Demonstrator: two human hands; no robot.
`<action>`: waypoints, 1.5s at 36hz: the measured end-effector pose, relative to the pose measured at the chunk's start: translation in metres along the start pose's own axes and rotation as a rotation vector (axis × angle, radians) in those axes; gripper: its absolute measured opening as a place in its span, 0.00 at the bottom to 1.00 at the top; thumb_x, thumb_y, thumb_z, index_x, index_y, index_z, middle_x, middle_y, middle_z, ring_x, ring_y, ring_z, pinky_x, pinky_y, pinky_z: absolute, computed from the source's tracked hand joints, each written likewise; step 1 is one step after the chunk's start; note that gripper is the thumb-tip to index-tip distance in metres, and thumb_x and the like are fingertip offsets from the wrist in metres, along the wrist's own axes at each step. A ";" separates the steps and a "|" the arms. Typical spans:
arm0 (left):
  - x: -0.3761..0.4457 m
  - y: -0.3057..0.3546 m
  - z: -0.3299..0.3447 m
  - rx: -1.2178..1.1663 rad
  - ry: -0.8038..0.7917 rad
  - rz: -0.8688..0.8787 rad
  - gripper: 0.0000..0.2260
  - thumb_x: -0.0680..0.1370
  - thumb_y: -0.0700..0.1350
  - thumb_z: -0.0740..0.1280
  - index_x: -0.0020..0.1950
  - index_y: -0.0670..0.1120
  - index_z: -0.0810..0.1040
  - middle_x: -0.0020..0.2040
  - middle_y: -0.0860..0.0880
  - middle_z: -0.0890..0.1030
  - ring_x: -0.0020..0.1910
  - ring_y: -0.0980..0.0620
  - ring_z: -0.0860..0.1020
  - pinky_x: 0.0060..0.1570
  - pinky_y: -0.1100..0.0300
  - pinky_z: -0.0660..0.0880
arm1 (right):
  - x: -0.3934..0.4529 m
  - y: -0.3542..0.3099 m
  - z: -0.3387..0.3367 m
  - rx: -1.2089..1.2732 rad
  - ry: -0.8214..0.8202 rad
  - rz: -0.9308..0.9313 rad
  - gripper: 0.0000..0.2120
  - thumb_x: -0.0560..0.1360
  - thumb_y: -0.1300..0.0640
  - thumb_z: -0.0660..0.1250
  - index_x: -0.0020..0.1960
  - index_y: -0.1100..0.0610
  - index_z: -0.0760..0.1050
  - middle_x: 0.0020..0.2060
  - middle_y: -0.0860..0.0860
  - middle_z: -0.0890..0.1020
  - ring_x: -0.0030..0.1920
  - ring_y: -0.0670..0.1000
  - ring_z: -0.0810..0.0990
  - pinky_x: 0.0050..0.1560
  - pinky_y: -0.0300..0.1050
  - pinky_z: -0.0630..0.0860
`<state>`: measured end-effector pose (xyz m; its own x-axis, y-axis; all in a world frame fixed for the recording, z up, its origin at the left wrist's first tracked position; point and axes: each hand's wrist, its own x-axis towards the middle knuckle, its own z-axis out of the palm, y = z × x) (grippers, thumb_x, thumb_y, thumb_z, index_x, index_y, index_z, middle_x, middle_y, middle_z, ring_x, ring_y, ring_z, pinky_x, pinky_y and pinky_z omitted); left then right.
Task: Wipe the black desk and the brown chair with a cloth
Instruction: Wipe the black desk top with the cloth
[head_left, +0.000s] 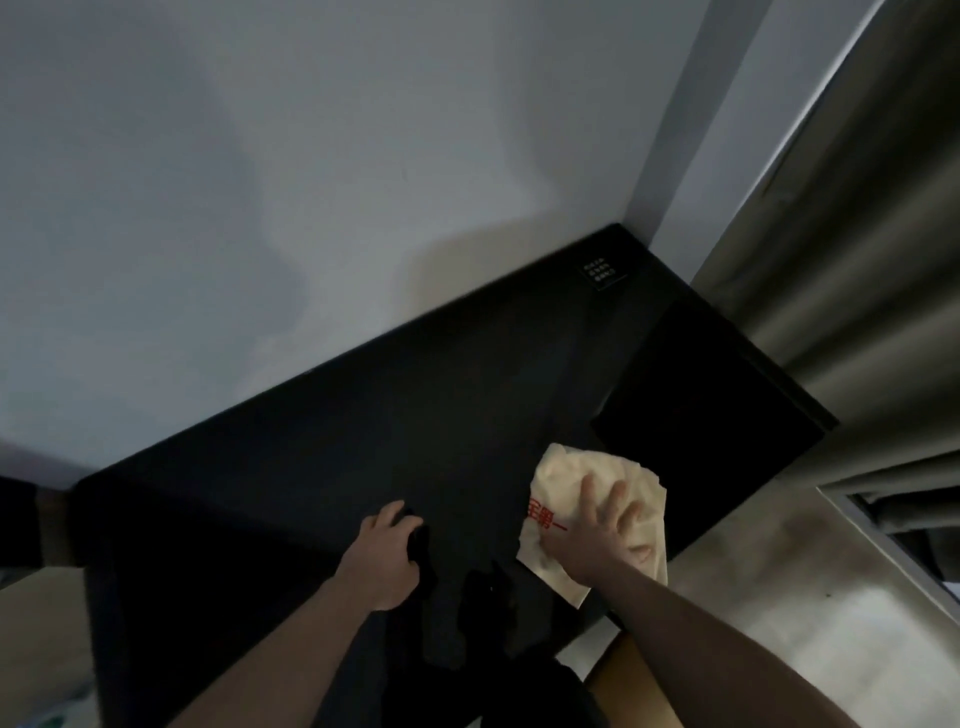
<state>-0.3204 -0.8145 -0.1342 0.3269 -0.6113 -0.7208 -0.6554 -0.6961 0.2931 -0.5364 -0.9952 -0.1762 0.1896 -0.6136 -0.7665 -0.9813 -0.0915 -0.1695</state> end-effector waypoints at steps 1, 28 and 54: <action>-0.001 0.000 0.001 0.012 -0.014 0.001 0.29 0.80 0.43 0.62 0.81 0.51 0.60 0.83 0.50 0.48 0.80 0.42 0.52 0.75 0.48 0.63 | -0.001 0.005 0.001 0.008 -0.006 -0.005 0.56 0.72 0.31 0.65 0.78 0.43 0.25 0.74 0.52 0.22 0.76 0.65 0.24 0.72 0.78 0.42; 0.133 0.150 -0.058 -0.024 0.006 -0.029 0.32 0.81 0.44 0.63 0.82 0.56 0.54 0.83 0.53 0.44 0.81 0.44 0.47 0.75 0.49 0.62 | 0.175 0.115 -0.226 0.099 0.132 0.163 0.52 0.71 0.26 0.62 0.79 0.39 0.30 0.77 0.49 0.25 0.77 0.61 0.27 0.73 0.77 0.39; 0.027 0.048 0.001 -0.014 -0.069 -0.094 0.33 0.82 0.44 0.62 0.83 0.55 0.50 0.83 0.56 0.39 0.82 0.46 0.44 0.77 0.53 0.61 | 0.090 0.038 -0.084 0.099 0.217 0.090 0.46 0.75 0.27 0.58 0.81 0.42 0.35 0.80 0.54 0.33 0.79 0.65 0.32 0.72 0.79 0.40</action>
<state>-0.3437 -0.8634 -0.1401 0.3384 -0.5156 -0.7872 -0.6142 -0.7548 0.2304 -0.5599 -1.1196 -0.2002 0.0791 -0.7708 -0.6321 -0.9839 0.0418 -0.1740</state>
